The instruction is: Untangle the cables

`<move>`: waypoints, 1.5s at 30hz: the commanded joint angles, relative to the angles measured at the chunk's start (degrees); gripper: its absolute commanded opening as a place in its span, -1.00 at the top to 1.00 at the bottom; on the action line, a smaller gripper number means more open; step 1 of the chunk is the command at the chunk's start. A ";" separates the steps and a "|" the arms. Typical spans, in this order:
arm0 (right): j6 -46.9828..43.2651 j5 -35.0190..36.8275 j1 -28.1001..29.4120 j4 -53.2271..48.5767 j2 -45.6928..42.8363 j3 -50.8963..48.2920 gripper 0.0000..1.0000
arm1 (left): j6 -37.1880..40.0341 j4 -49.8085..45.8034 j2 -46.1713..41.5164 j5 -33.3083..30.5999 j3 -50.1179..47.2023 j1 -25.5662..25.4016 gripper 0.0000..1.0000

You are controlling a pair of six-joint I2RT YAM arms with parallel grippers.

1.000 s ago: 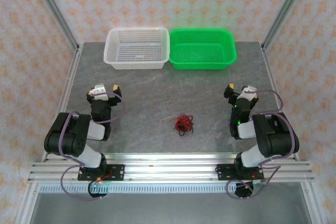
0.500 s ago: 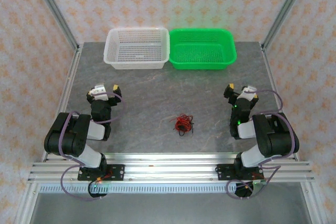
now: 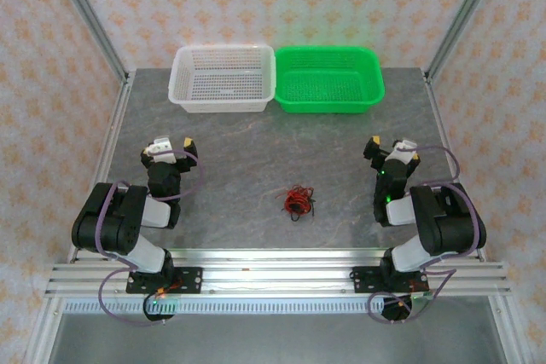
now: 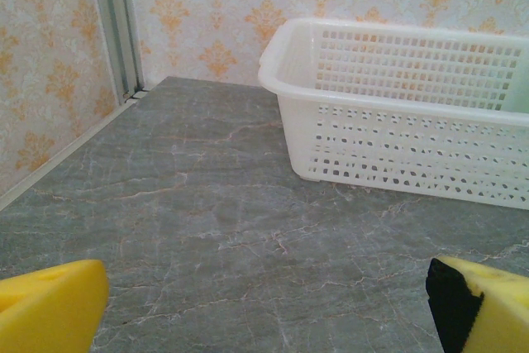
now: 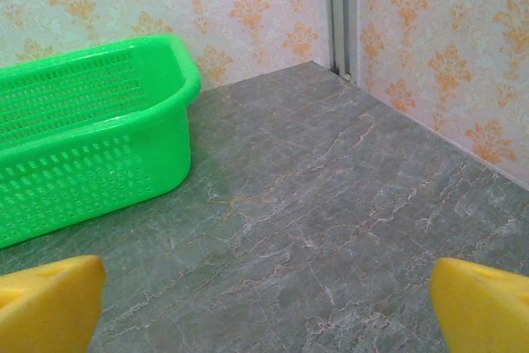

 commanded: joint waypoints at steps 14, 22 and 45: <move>-0.70 3.96 2.54 -16.06 -8.59 5.52 -0.95 | -4.17 -19.99 -17.41 -11.80 5.27 -0.95 -0.73; 9.82 0.25 4.49 -54.26 -25.05 17.65 -0.81 | -19.72 -50.51 -27.28 -10.36 17.68 -2.26 -0.69; 37.88 -15.56 45.09 -101.16 -20.61 31.75 -0.67 | -35.15 -89.60 -41.31 5.17 26.55 -18.11 -0.77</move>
